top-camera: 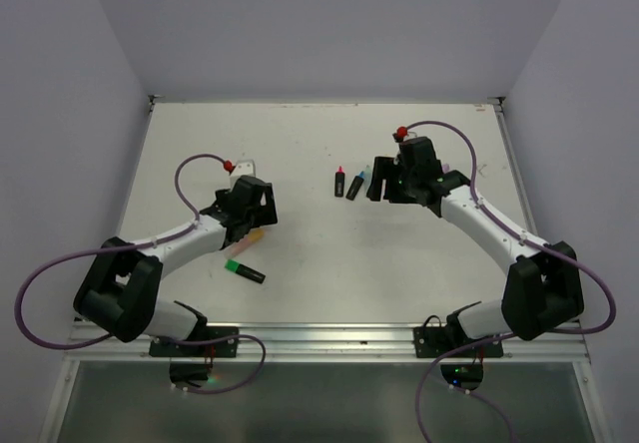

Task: Open the pen caps

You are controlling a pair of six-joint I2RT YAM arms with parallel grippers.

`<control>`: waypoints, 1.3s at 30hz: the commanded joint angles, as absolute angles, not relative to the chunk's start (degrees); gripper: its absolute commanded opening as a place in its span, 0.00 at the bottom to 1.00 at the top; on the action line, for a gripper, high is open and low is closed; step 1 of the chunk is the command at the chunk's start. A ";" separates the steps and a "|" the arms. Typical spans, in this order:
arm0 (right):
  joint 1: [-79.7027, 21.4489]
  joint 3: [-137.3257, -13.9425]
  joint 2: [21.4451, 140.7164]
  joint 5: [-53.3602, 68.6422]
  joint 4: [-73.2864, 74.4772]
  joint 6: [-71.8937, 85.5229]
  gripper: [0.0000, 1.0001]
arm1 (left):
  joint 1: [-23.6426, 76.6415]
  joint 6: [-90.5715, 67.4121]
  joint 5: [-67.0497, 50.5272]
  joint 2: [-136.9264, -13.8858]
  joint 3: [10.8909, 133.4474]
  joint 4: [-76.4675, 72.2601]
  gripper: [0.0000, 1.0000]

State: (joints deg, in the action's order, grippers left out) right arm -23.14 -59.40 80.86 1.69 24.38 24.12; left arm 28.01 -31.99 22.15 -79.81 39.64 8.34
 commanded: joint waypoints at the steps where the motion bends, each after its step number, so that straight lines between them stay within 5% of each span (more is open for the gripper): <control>1: -23.38 -58.89 78.31 3.60 21.71 22.94 0.70 | 27.07 -32.96 23.11 -81.73 40.96 7.82 0.91; 19: -23.29 -58.01 78.49 3.43 20.22 23.11 0.70 | 26.54 -34.53 19.51 -90.53 42.45 4.66 0.87; 29: -23.29 -57.83 78.66 3.34 19.69 23.12 0.70 | 26.54 -35.59 21.09 -92.37 43.06 5.62 0.73; 39: -23.38 -57.66 77.52 3.08 19.95 23.12 0.70 | 26.63 -36.21 19.95 -95.27 42.80 4.66 0.06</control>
